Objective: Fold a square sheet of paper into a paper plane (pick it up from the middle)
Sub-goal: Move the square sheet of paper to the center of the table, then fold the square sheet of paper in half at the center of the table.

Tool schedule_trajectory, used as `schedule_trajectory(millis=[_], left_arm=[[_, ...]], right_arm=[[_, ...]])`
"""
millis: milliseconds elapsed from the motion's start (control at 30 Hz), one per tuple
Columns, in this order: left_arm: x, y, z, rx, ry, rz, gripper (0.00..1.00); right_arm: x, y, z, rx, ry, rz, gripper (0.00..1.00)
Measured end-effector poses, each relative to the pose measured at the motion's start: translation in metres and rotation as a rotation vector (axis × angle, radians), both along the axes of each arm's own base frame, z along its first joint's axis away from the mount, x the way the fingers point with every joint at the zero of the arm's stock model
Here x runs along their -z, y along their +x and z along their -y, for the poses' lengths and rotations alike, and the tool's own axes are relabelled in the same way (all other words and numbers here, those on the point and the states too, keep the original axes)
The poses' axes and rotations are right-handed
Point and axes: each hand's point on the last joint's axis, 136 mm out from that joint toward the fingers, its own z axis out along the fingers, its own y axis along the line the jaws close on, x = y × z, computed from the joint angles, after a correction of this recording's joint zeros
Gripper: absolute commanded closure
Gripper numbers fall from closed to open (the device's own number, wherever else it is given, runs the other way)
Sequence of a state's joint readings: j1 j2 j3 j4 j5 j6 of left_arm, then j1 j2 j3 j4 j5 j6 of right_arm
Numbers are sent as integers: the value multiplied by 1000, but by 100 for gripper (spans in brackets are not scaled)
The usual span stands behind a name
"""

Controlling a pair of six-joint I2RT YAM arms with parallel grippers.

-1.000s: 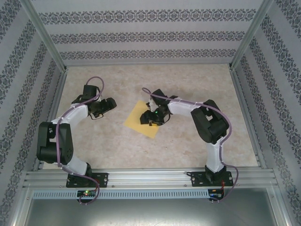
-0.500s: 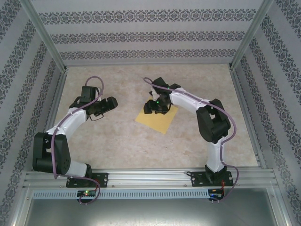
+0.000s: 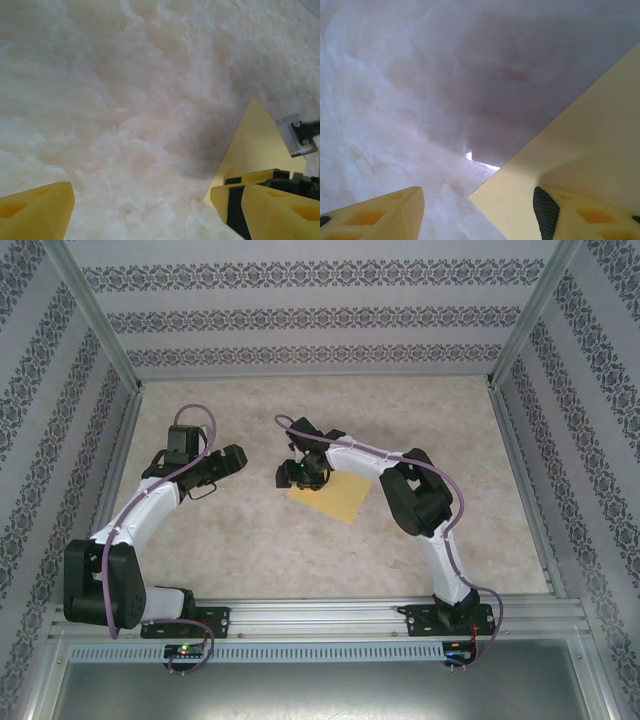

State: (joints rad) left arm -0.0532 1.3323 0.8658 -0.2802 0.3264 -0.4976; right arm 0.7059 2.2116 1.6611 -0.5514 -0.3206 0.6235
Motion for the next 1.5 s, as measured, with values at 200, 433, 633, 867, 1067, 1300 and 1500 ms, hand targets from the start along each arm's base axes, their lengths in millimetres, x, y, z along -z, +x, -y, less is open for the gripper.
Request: schedule_trajectory(millis=[200, 433, 633, 867, 1067, 1300, 1500], left_arm=[[0, 0, -1, -5, 4, 2, 12], [0, 2, -1, -4, 3, 9, 12], [-1, 2, 0, 1, -2, 12, 11], [-3, 3, 25, 79, -39, 33, 10], [18, -1, 60, 181, -52, -26, 10], [18, 1, 64, 197, -51, -26, 9], [15, 3, 65, 203, -47, -14, 9]], right_arm=[[2, -60, 12, -165, -27, -34, 38], [-3, -89, 45, -204, -57, -88, 36], [-41, -59, 54, -127, -123, 41, 29], [-60, -27, 142, 226, -385, 126, 3], [-29, -30, 160, 289, -493, 58, 2], [7, -37, 154, 296, -556, -22, 2], [15, -36, 149, 341, -522, -36, 2]])
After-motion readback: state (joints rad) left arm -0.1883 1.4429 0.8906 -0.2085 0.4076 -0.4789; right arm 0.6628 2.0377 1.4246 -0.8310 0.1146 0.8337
